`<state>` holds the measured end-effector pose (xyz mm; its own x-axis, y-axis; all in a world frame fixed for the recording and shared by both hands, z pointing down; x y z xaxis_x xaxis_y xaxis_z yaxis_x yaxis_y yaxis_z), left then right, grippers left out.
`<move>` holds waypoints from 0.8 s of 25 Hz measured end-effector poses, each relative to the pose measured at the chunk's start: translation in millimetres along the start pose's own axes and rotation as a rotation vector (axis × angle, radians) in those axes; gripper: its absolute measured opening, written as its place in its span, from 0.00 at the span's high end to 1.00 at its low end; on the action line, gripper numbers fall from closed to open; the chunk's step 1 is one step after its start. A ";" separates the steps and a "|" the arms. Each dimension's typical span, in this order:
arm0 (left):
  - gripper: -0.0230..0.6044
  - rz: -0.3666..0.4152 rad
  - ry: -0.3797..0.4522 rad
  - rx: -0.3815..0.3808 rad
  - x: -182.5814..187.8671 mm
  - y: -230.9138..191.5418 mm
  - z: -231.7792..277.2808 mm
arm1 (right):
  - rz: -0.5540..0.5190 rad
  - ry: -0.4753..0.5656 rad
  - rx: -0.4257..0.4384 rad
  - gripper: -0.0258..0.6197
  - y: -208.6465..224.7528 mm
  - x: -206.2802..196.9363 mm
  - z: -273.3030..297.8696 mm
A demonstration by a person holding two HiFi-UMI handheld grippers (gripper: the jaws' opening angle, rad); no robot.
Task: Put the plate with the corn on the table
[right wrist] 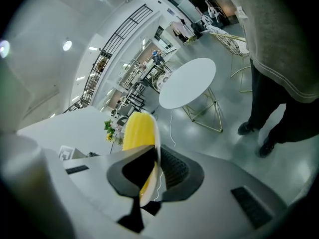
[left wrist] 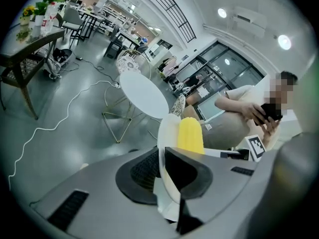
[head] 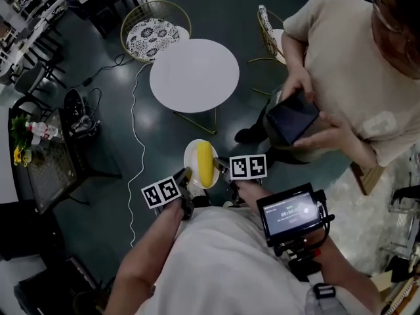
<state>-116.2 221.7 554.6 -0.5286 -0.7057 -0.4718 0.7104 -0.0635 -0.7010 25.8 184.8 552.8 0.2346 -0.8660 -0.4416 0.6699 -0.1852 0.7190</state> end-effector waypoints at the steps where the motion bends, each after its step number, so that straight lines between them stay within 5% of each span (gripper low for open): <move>1: 0.90 0.000 -0.004 -0.001 7.8 -2.9 2.2 | 0.004 0.003 -0.002 0.89 -2.3 4.6 6.2; 20: 0.90 0.076 -0.062 -0.048 147.0 -47.7 57.1 | 0.050 0.095 -0.035 0.89 -33.1 89.7 113.6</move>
<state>-201.2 80.7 549.3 -0.4435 -0.7494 -0.4917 0.7234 0.0247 -0.6900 -55.4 60.5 550.3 0.3328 -0.8258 -0.4554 0.6796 -0.1248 0.7229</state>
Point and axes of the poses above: the fingertips, and each gripper's own axes: z forward along the fingers, y to its right, x out of its top, the point moved 3 cm from there along -z, backward along the fingers, and after that the axes turned 8 degrees about y, right-handed, at the moved point
